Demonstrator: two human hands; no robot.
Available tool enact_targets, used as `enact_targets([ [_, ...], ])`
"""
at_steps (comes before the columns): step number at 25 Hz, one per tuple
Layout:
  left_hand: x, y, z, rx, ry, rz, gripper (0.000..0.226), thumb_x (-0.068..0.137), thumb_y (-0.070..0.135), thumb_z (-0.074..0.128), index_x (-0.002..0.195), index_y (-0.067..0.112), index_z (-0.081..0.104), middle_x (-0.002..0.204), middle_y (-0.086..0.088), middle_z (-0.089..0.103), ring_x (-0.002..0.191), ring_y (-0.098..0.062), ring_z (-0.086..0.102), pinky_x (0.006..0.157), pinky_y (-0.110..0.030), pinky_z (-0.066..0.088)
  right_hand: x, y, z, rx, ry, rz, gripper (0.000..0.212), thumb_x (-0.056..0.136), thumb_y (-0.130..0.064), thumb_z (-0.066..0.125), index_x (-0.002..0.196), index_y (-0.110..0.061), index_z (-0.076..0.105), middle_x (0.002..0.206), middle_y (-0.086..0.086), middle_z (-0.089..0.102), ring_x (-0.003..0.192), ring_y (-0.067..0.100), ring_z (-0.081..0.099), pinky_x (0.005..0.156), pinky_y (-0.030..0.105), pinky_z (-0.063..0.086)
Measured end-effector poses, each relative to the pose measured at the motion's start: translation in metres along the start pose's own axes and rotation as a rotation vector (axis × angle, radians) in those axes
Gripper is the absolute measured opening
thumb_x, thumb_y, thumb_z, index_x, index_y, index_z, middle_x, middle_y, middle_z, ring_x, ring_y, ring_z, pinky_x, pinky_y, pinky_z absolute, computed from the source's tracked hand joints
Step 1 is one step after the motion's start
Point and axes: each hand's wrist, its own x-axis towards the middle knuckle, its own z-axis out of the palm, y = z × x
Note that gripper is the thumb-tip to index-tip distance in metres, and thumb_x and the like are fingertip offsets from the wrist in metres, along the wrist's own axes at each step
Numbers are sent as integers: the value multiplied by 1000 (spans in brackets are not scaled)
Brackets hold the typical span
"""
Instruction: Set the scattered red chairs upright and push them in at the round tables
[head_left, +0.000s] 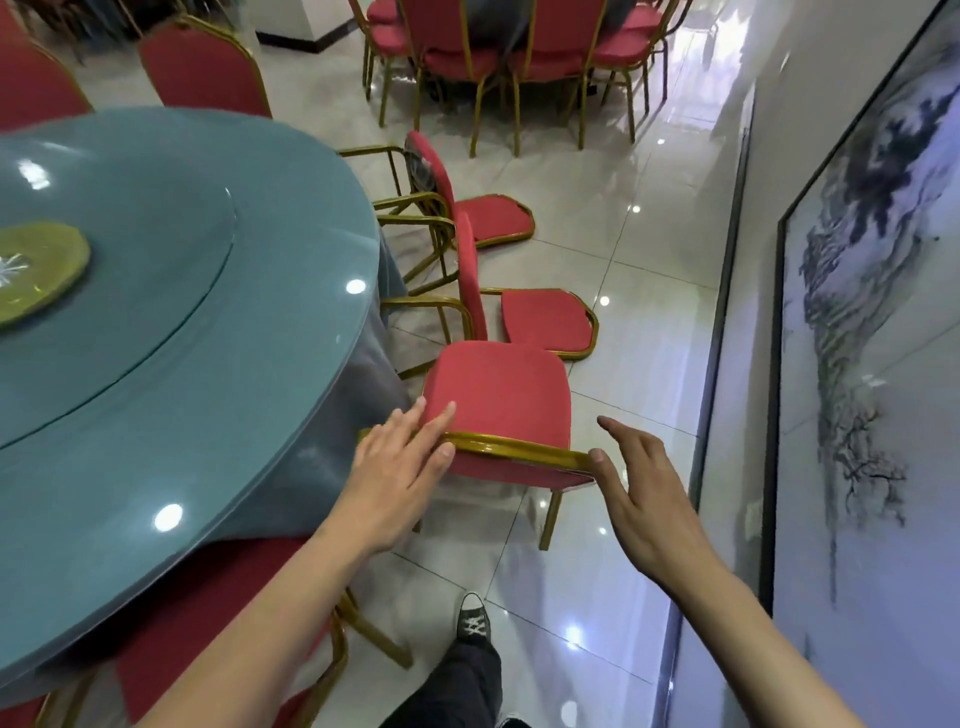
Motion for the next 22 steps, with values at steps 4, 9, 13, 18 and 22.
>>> enact_targets([
  [4,40,-32,12,31,-60,-47,76,85,79,-17,153,57,5,168,7,9,155,-17,1,125,-43,2,49,8,27,-101,-85,-13,50,103,-58,30,150,-42,34,145,-8,39,122,18,54,108,44,41],
  [9,72,-66,27,31,-121,-103,82,81,79,-24,153,57,7,168,7,13,155,-18,0,125,-43,-1,88,36,65,-204,-155,58,61,100,-68,16,151,-41,35,142,-2,45,123,21,52,106,44,41],
  [13,79,-78,34,-32,-153,-132,77,83,83,-14,150,59,16,166,11,19,155,-13,0,124,-41,-6,87,52,85,-127,-219,155,67,90,-82,7,144,-52,34,137,-9,46,116,16,58,107,48,39],
  [18,88,-92,37,-109,-109,-213,72,84,85,11,146,58,33,163,11,28,154,-14,9,124,-47,-2,88,51,88,-69,-183,171,62,92,-80,13,141,-52,38,131,-15,46,114,12,55,109,45,37],
  [22,93,-87,37,-252,-16,-310,77,78,82,26,143,47,46,161,6,34,150,-19,26,122,-51,19,89,51,87,-57,-176,148,55,96,-74,18,140,-49,41,127,-19,42,120,14,51,112,44,34],
])
